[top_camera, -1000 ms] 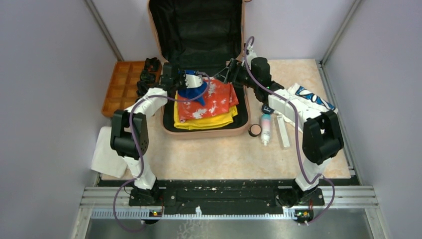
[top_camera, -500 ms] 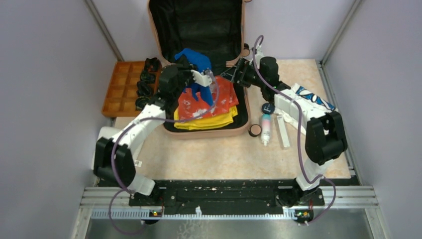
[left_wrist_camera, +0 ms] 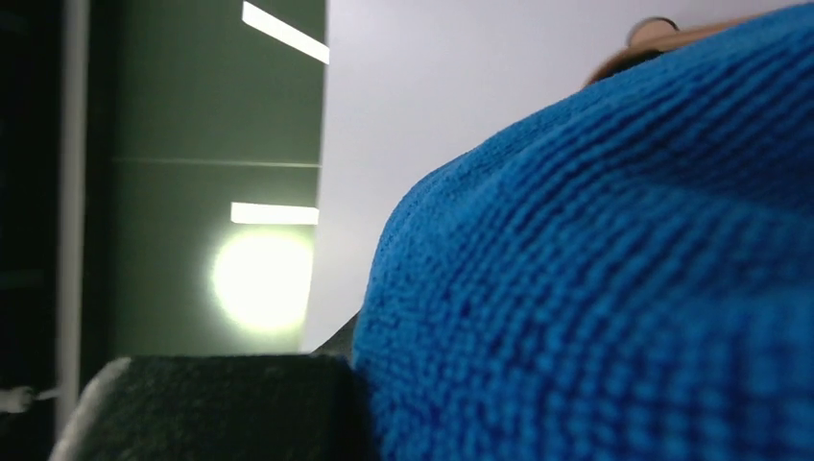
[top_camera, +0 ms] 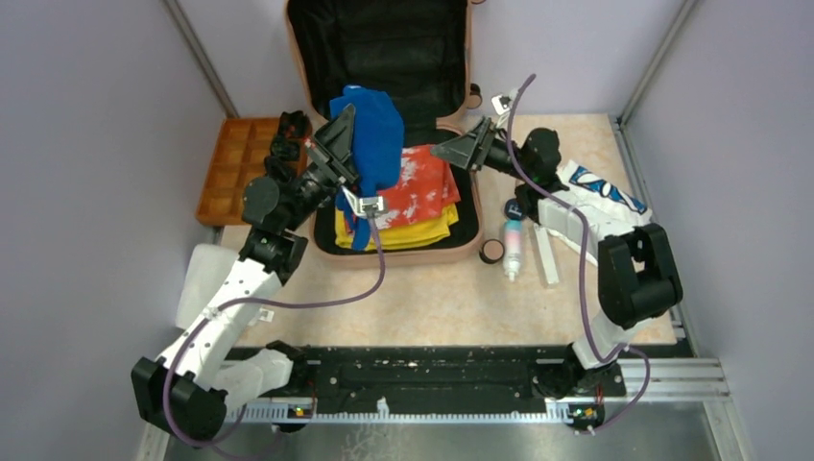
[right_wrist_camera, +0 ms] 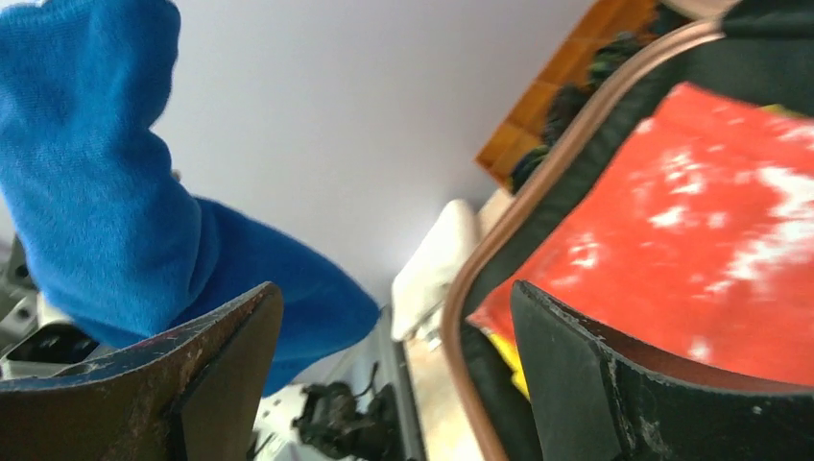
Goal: Pack the luggage
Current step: Pick up the clothes from the luggage, then place the clothes in the luggage.
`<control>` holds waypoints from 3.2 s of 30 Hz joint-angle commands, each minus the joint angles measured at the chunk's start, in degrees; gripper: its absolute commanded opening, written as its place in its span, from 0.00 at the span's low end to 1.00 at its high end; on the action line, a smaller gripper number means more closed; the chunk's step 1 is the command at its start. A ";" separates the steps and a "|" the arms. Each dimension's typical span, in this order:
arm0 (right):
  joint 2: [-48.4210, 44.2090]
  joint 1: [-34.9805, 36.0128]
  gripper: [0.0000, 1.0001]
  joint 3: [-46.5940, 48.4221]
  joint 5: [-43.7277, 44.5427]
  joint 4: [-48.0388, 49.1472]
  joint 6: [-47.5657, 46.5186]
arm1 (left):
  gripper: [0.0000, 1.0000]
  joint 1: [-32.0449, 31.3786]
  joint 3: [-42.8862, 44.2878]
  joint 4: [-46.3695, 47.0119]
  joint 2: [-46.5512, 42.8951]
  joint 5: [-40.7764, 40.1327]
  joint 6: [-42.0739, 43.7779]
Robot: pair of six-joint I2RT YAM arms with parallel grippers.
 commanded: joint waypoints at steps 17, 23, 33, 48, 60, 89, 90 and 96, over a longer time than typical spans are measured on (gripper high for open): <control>7.33 13.36 0.98 6.03 -10.68 54.44 23.72 | 0.00 0.17 1.44 8.71 -5.24 18.33 7.81; 5.80 8.94 0.99 11.11 -12.99 53.40 26.12 | 0.00 0.17 -1.84 5.62 -8.48 21.88 12.67; 7.24 10.44 0.99 18.54 -16.64 53.80 34.99 | 0.00 0.17 -4.77 2.28 -11.31 24.53 16.96; 11.25 15.52 0.91 29.04 -15.86 49.05 38.22 | 0.00 0.17 -5.38 1.75 -11.68 25.12 18.80; 7.79 15.45 0.54 23.58 -14.19 44.23 35.57 | 0.00 0.18 -4.58 2.34 -10.66 20.45 18.49; -3.25 15.64 0.00 35.85 -5.72 -48.89 -39.66 | 0.99 0.39 34.15 -81.76 2.22 7.31 -58.57; -2.92 15.97 0.00 36.33 -6.06 -49.63 -40.40 | 0.99 0.43 36.20 -82.74 3.44 11.60 -62.30; -3.78 16.18 0.00 34.88 -13.95 -47.29 -39.18 | 0.98 1.25 35.76 -73.77 3.72 22.21 -80.80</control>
